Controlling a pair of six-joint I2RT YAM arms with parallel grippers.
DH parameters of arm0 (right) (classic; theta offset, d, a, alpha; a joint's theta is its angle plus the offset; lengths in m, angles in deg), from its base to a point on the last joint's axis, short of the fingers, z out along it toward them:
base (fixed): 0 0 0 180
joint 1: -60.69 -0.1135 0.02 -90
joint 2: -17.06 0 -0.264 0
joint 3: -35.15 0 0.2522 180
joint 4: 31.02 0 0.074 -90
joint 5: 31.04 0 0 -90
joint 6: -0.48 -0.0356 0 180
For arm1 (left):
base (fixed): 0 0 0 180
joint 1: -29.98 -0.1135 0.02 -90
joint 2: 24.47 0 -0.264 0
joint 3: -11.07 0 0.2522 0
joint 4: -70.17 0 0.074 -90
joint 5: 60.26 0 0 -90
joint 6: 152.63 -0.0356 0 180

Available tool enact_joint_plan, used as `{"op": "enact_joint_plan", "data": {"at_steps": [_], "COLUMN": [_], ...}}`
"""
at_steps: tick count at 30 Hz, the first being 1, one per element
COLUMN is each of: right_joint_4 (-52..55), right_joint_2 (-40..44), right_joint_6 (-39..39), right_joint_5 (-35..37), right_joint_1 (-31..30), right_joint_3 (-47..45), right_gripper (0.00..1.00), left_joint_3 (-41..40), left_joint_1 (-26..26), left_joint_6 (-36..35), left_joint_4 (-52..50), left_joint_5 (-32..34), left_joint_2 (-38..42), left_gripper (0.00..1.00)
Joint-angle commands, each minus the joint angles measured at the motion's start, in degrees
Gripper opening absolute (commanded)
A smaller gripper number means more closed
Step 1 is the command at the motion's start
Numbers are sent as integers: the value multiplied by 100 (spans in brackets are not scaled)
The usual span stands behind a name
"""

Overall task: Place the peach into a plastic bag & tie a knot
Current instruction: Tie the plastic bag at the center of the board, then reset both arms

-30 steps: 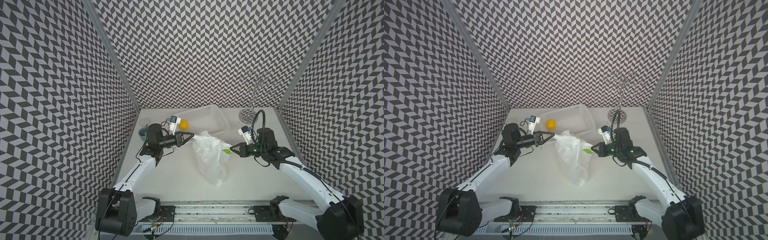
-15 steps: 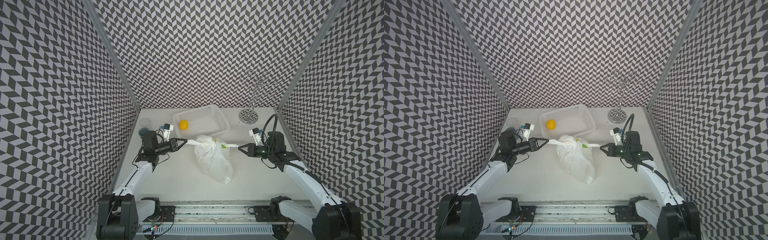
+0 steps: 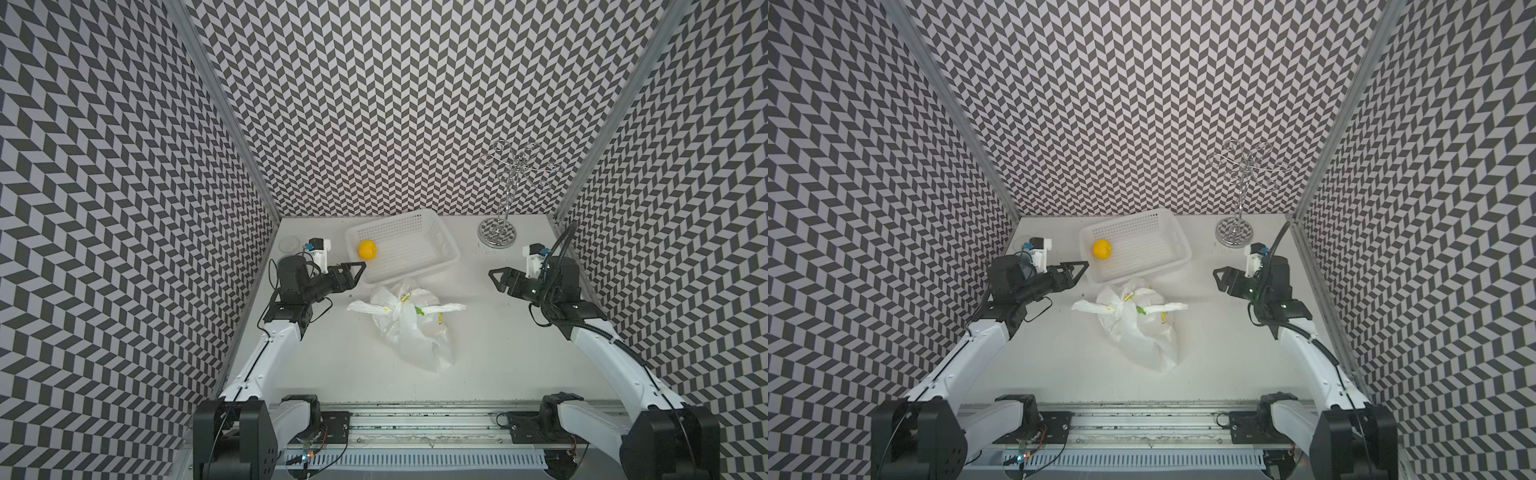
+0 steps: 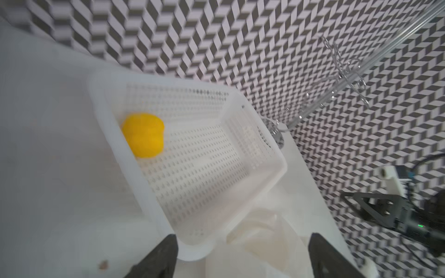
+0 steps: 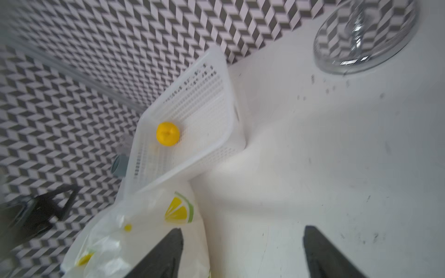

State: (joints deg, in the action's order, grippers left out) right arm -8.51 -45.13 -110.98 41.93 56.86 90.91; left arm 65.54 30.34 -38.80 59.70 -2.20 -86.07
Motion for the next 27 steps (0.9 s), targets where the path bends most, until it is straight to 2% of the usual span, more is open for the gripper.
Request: {"op": "enact_joint_plan", "data": {"at_steps": [1, 3, 4, 6, 8, 10, 12, 14, 17, 19, 21, 23, 24, 25, 27], "right_joint_4": [-1462, -1825, -2204, -3291, -4751, -5474, -6206, -6231, -7158, -6944, -6952, -6915, -6967, -7278, -8823], "right_joint_2": [159, 142, 147, 31, -435, -996, -1364, -1333, -1487, -1494, -1519, -1539, -1572, -1666, -2281], "right_joint_6": [677, 678, 630, 813, 1080, 1158, 1348, 1430, 1561, 1641, 1671, 1654, 1680, 1794, 1974], "right_joint_5": [2360, 3101, 3436, 3966, 4068, 4418, 4509, 4295, 4028, 3797, 3695, 3544, 3592, 3435, 3043], "right_joint_1": [24, -1, -1, -49, -62, -92, -116, -153, -143, -139, -128, -46, -40, -1, 19], "right_joint_3": [-385, -627, -890, -1527, -2181, -2422, -2640, -2607, -2873, -2775, -2754, -2735, -2721, -2792, -3380], "right_gripper": [88, 88, 88, 87, 87, 87, 88, 89, 94, 100, 100, 100, 99, 100, 100], "left_joint_3": [-139, -160, -243, -597, -1023, -1213, -1508, -1913, -2257, -2341, -2254, -2472, -2411, -2567, -2955], "left_joint_1": [-1, 40, 99, 190, 159, -35, -8, -112, -168, -152, -63, -6, 35, 44, -46], "left_joint_6": [-911, -1205, -1279, -1419, -1496, -1217, -1383, -1166, -1115, -1301, -1720, -1965, -2000, -2141, -2102], "left_joint_4": [327, 452, 638, 1200, 1723, 1932, 2372, 3032, 3962, 4661, 4937, 5685, 5371, 5832, 6865], "left_joint_5": [2173, 2869, 3489, 4508, 4962, 4551, 4490, 4395, 4332, 4194, 3960, 3732, 3742, 3809, 3759], "left_joint_2": [384, 126, 48, 15, -69, -71, -62, -176, -526, -975, -1548, -1890, -1768, -1766, -2057], "left_gripper": [98, 99, 99, 99, 99, 99, 99, 99, 99, 99, 99, 100, 100, 100, 100]}}
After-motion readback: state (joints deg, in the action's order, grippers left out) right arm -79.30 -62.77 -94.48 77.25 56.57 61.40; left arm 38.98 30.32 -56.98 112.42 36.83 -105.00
